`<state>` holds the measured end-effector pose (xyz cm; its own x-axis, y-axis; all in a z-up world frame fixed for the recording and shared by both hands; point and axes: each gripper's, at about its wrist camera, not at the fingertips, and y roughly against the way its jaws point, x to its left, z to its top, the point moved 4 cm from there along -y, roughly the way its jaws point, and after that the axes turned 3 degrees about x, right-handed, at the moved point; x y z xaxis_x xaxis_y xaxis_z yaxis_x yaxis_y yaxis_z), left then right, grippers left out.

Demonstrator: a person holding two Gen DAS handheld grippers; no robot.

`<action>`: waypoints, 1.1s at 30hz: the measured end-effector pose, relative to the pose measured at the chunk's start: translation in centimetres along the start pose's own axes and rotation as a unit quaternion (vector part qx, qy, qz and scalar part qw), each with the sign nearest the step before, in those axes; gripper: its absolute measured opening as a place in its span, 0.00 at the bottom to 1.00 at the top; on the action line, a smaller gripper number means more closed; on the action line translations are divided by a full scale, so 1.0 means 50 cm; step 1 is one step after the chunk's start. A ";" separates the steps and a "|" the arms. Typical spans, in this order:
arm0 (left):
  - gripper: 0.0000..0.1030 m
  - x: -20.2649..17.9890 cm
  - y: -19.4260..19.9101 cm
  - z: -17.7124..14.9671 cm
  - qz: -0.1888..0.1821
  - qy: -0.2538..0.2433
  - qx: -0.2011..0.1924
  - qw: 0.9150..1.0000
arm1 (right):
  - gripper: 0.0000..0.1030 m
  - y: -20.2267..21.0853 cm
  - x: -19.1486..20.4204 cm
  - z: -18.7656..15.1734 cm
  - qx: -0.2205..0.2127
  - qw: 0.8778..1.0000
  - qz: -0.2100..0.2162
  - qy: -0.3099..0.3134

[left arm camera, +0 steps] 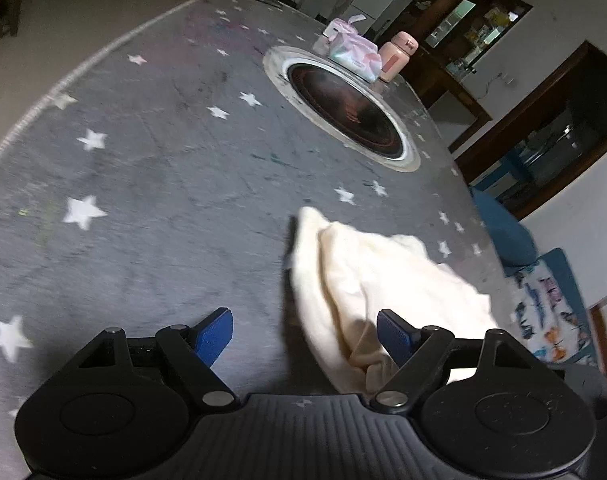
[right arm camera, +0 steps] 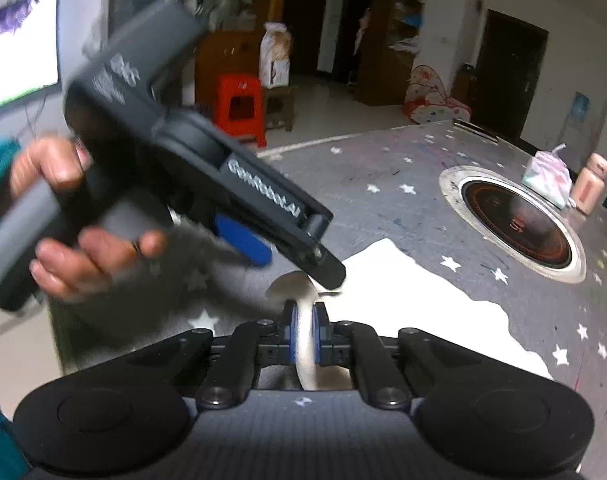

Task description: Fold clothes

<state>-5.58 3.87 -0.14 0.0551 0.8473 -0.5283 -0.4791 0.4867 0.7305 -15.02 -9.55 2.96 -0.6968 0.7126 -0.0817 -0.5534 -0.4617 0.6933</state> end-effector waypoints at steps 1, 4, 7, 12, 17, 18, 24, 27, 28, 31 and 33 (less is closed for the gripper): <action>0.78 -0.005 -0.007 0.001 -0.009 0.007 0.005 1.000 | 0.06 0.007 -0.006 0.001 -0.004 1.000 0.004 -0.007; 0.75 -0.023 -0.030 0.005 -0.034 0.024 0.021 0.999 | 0.05 0.027 -0.020 0.001 -0.017 1.000 0.013 -0.023; 0.54 -0.038 -0.049 0.006 -0.039 0.025 0.029 0.999 | 0.05 0.035 -0.029 -0.001 -0.026 0.999 0.021 -0.031; 0.22 -0.038 -0.066 -0.001 -0.039 0.037 0.043 0.998 | 0.06 0.036 -0.032 -0.014 -0.029 0.998 0.039 -0.037; 0.19 -0.041 -0.066 -0.007 -0.031 0.028 0.035 0.999 | 0.16 0.054 -0.066 -0.039 -0.033 0.996 0.047 -0.075; 0.19 -0.043 -0.066 -0.007 -0.029 0.026 0.033 0.999 | 0.20 0.062 -0.079 -0.046 -0.035 0.995 0.039 -0.086; 0.19 -0.053 -0.066 -0.010 -0.017 0.004 0.027 1.000 | 0.41 0.096 -0.230 -0.119 -0.020 0.982 -0.069 -0.175; 0.19 -0.059 -0.066 -0.011 -0.008 -0.008 0.025 1.000 | 0.43 0.104 -0.320 -0.172 0.001 0.965 -0.130 -0.228; 0.19 -0.062 -0.066 -0.012 -0.006 -0.012 0.024 1.000 | 0.45 0.105 -0.345 -0.187 0.005 0.960 -0.142 -0.242; 0.19 -0.067 -0.067 -0.012 0.001 -0.020 0.023 1.000 | 0.51 0.095 -0.397 -0.226 0.014 0.947 -0.144 -0.288; 0.19 -0.067 -0.067 -0.011 0.003 -0.020 0.024 1.000 | 0.51 0.087 -0.415 -0.243 0.012 0.941 -0.129 -0.314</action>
<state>-4.66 -0.73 -1.06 0.0885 0.8573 -0.5072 -0.4373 0.4910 0.7535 -8.50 -32.76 -1.03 -0.1296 0.9742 0.1849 -0.6504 -0.2243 0.7257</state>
